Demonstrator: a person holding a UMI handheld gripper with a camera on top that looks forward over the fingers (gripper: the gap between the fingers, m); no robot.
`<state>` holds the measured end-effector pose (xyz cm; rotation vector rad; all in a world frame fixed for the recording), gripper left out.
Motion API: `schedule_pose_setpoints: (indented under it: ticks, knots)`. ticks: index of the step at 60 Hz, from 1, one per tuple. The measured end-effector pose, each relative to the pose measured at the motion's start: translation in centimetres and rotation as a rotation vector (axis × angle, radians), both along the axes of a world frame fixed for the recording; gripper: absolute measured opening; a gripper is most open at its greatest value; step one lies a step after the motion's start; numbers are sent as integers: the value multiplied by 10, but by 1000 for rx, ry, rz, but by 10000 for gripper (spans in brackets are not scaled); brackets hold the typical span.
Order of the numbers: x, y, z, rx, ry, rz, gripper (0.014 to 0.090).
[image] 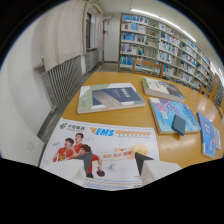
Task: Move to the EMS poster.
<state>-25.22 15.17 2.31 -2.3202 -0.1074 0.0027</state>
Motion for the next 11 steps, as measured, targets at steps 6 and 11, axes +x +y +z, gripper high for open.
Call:
schedule_pose_setpoints:
  ticks: [6,11]
  knots:
    - [0,-1,0,0,-1,3,835]
    - [-1,-3,-1,0,2,5,837]
